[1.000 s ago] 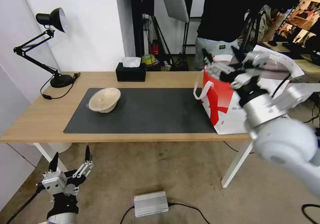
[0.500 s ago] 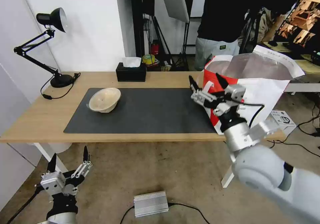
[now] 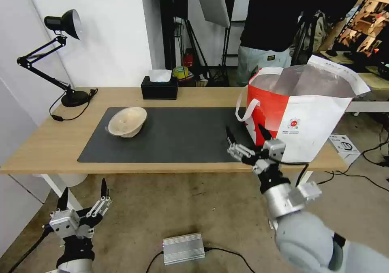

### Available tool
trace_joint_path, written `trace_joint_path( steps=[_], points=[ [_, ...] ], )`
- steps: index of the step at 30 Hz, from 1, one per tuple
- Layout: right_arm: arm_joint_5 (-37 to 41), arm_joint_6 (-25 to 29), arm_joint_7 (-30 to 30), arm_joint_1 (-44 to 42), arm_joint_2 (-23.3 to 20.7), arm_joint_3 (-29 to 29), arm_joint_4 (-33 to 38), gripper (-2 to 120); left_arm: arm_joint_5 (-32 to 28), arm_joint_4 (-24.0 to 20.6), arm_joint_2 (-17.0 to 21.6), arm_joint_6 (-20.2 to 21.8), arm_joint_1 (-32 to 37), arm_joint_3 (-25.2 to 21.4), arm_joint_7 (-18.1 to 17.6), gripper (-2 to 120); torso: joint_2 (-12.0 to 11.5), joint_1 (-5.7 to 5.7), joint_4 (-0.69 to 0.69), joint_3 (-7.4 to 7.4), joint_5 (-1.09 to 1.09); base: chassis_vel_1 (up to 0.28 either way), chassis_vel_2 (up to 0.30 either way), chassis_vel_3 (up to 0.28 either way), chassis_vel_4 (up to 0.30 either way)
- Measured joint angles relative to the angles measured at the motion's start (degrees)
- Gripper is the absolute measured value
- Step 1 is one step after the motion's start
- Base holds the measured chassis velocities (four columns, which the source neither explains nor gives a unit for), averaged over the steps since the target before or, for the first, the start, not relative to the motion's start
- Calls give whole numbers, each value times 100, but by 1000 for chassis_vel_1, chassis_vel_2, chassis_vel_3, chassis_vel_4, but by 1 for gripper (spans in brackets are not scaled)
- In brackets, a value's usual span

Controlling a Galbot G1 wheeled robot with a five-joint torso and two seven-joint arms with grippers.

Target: Pick up the trash from the table and place it into the takeout bag.

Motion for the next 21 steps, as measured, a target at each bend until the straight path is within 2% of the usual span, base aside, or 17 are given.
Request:
trace_joint_path(
  steps=[6,12,21],
  points=[
    [-265,-133,220,-474,30,56,62,100,21,-3,-22,0,12,7,1,100,0,0,0,0,0,0,0,0,0],
    [-856,-249,466,-1040,205,156,-13,100,28,-6,-41,0,24,5,1,100,0,0,0,0,0,0,0,0,0],
    [-1025,-341,623,-1325,390,89,-221,100,32,-9,-38,-6,27,-12,1,100,0,0,0,0,0,0,0,0,0]
  ],
)
